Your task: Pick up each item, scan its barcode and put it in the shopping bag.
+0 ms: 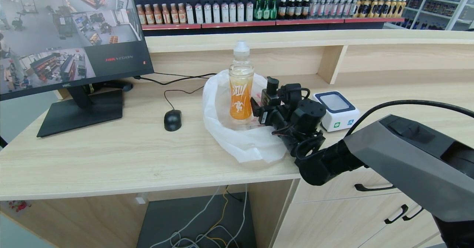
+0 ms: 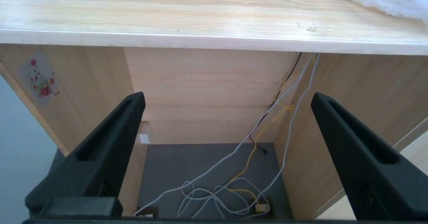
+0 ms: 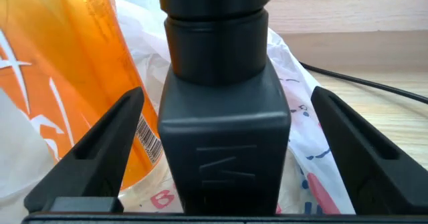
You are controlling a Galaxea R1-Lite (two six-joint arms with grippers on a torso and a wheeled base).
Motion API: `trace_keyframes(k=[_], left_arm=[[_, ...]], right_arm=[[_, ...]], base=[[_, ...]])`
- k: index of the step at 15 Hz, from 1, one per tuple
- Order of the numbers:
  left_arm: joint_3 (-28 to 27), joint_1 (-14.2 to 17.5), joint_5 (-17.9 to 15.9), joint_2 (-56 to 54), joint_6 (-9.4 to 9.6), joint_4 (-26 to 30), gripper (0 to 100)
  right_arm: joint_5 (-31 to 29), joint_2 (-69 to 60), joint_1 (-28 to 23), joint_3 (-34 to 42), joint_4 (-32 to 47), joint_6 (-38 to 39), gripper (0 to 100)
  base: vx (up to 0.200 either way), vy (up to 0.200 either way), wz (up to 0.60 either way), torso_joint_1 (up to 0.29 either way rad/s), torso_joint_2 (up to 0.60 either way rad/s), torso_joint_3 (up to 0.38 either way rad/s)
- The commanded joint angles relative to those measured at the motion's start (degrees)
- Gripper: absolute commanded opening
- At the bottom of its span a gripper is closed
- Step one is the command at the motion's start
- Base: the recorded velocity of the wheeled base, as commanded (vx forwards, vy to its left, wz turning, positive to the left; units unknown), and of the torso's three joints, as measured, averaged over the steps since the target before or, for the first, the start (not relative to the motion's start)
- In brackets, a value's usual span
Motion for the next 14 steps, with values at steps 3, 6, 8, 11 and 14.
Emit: trace_keyframes(k=[3, 6, 8, 11, 14], left_arm=[[0.0, 0.0, 0.0, 0.0, 0.02, 0.0, 100], [0.0, 0.0, 0.0, 0.0, 0.02, 0.0, 100], [0.0, 0.0, 0.0, 0.0, -0.07, 0.0, 100], [0.0, 0.0, 0.0, 0.0, -0.07, 0.0, 100], [0.0, 0.0, 0.0, 0.0, -0.15, 0.0, 100]], right_arm=[[0.0, -0.7, 0.1, 1.7, -2.3, -0.1, 100], [-0.8, -2.6, 0.0, 4.7, -4.5, -0.3, 100], [-1.3, -4.8, 0.2, 6.0, -5.6, -0.5, 100], [-1.9, -10.3, 1.8, 10.0, -5.6, -1.0, 100], [-3.4, -17.0, 2.9, 15.8, -5.6, -1.7, 100]], base=[[0.0, 0.0, 0.0, 0.0, 0.0, 0.0], [0.0, 0.0, 0.0, 0.0, 0.0, 0.0], [0.0, 0.0, 0.0, 0.0, 0.0, 0.0], [0.0, 0.0, 0.0, 0.0, 0.0, 0.0], [0.0, 0.0, 0.0, 0.0, 0.0, 0.0]])
